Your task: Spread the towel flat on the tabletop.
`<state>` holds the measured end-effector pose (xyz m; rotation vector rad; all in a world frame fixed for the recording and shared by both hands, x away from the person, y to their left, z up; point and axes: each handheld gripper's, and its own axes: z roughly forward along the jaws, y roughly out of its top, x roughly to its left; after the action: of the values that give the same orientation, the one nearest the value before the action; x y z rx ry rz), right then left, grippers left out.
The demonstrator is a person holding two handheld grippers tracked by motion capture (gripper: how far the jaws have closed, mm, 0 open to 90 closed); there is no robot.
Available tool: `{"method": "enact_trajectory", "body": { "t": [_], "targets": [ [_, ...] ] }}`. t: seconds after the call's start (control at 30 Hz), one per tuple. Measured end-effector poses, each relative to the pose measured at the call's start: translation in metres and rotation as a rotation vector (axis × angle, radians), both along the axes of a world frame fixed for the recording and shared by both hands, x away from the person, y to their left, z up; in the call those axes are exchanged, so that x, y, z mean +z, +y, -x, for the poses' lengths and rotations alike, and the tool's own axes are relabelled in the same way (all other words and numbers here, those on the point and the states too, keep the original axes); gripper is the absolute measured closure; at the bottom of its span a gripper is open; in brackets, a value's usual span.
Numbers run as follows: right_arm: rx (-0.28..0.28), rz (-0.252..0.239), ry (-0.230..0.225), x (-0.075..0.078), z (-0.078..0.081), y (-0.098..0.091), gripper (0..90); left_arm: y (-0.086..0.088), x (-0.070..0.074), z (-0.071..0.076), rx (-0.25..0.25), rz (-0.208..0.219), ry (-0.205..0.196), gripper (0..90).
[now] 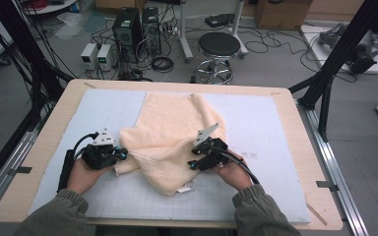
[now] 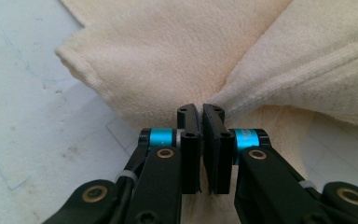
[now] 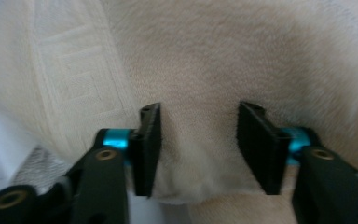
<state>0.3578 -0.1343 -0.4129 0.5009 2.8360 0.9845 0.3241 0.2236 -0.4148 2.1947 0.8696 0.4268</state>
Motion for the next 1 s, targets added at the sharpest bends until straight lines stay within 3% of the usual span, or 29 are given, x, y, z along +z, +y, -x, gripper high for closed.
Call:
{"method": "enact_trajectory", "body": {
  "t": [0.07,0.17,0.4,0.53,0.63,0.73,0.9,1.0],
  "targets": [
    [-0.006,-0.011,0.017,-0.008,-0.004,0.001,66.3,-0.002,-0.004,0.0,-0.014,-0.006,0.006,85.2],
    [0.002,-0.031,0.022,-0.007,-0.006,-0.002,78.2,-0.005,-0.009,0.002,-0.025,-0.01,0.006,85.5],
    [0.028,-0.05,-0.008,0.011,0.005,-0.009,82.3,-0.002,0.001,0.012,-0.034,0.018,-0.022,86.1],
    [0.047,-0.066,-0.03,0.03,0.017,-0.02,82.2,-0.003,0.019,0.027,-0.054,0.042,-0.066,86.2],
    [0.057,-0.124,-0.066,0.048,0.03,-0.034,82.3,-0.005,0.033,0.039,-0.078,0.055,-0.1,86.3],
    [0.061,-0.141,-0.086,0.058,0.044,-0.044,82.3,-0.008,0.05,0.057,-0.111,0.052,-0.132,86.3],
    [0.079,-0.161,-0.116,0.078,0.076,-0.061,82.3,-0.009,0.074,0.091,-0.165,0.05,-0.16,86.5],
    [0.105,-0.211,-0.134,0.093,0.1,-0.071,82.3,-0.005,0.09,0.113,-0.207,0.079,-0.157,86.4]
  ]
}}
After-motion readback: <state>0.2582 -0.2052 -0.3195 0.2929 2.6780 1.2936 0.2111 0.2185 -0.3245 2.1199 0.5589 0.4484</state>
